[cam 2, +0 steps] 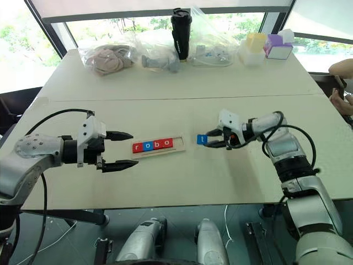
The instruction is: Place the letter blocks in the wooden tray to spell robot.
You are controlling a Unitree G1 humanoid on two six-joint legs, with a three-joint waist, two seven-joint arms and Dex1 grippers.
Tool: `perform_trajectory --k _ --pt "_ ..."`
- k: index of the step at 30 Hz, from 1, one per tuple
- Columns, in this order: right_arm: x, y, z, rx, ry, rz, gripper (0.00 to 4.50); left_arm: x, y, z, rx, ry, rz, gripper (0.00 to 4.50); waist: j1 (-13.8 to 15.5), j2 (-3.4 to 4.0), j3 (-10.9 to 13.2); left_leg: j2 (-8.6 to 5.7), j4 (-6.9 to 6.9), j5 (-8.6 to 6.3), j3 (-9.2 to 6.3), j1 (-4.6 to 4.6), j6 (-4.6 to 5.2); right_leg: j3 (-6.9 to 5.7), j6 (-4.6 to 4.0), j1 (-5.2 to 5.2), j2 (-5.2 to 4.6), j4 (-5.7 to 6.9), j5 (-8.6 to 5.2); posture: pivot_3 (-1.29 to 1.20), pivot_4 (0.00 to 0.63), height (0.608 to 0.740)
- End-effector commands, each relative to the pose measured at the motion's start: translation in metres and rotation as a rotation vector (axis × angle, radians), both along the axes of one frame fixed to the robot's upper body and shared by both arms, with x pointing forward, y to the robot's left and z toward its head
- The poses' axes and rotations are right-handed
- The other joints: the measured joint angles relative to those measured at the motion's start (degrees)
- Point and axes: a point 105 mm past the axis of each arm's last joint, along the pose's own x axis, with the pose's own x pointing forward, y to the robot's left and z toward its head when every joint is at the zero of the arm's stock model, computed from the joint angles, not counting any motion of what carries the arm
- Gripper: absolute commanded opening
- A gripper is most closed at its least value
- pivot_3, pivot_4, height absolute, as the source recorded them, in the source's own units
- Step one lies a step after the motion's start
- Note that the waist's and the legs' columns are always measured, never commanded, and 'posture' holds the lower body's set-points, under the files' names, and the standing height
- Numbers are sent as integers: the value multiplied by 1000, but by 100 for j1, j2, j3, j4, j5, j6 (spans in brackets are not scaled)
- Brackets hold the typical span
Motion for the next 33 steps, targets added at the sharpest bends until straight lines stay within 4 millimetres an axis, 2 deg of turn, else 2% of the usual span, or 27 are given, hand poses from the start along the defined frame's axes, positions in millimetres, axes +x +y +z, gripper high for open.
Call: perform_trajectory --k 1,6,13,18,33 --pt "7 20 6 -14 -46 46 1105 4 1 12 2 -64 0 4500 11 0 0 0 0 0 -1 0 0 -1 1 0 0 0 1 0 150 740" --pt "18 45 1 -78 -40 103 1105 2 -3 11 -20 -64 15 4500 12 -2 0 -9 4 0 14 -1 0 14 14 0 -3 -4 8 0 150 740" --pt "21 59 -9 -118 -5 161 1105 -2 -3 10 -22 -60 24 4500 1 -2 0 -4 0 2 14 2 -1 16 18 -6 3 4 11 0 150 740" --pt "23 63 -17 -153 14 179 1105 -5 -4 7 -31 -52 33 4500 3 -1 0 -5 2 2 17 5 -2 21 17 -4 3 6 11 0 150 740" --pt "26 70 -16 -130 49 192 1105 -5 -7 4 -39 -52 45 4500 -11 -1 0 -4 4 4 38 29 -6 59 17 -18 8 62 10 0 150 740"
